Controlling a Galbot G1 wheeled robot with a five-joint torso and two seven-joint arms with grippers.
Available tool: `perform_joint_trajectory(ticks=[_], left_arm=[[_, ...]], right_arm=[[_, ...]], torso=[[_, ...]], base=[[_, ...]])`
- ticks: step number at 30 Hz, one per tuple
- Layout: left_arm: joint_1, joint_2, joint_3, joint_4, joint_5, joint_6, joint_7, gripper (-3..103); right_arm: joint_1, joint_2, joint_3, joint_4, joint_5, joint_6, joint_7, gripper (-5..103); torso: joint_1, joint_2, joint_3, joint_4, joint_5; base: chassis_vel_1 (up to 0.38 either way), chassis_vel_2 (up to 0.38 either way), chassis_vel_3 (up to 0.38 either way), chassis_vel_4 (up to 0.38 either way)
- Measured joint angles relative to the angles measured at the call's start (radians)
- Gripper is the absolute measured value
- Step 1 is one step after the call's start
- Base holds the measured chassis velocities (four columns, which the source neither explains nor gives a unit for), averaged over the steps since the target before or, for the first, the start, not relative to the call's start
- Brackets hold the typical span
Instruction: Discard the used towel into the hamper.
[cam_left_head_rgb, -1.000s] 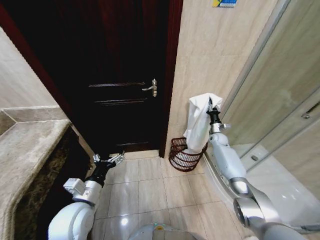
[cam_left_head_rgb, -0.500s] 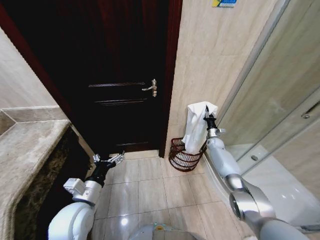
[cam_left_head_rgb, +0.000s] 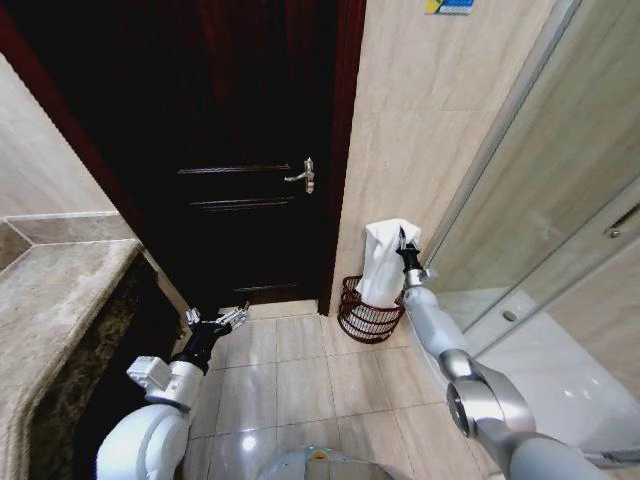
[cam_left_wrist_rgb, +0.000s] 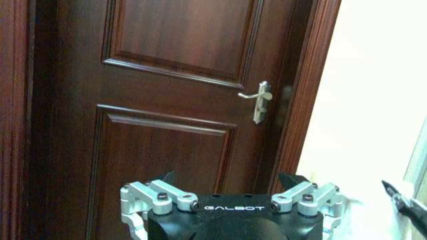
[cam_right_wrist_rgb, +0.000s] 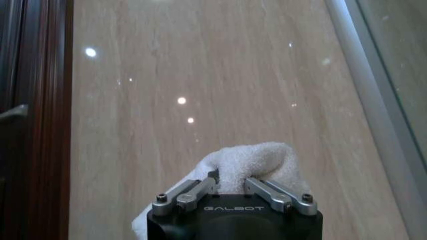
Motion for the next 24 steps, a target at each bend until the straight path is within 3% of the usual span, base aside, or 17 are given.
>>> perform_joint_trajectory(ticks=[24], left_arm=[[0.000,0.000,0.000,0.000,0.000,0.000,0.000,100]], right_arm=[[-0.039,0.010,0.031,-0.136,-0.024,0.022,-0.063,7]], torso=[[0.000,0.000,0.000,0.0001,0.0000]], base=[[0.000,0.000,0.000,0.000]])
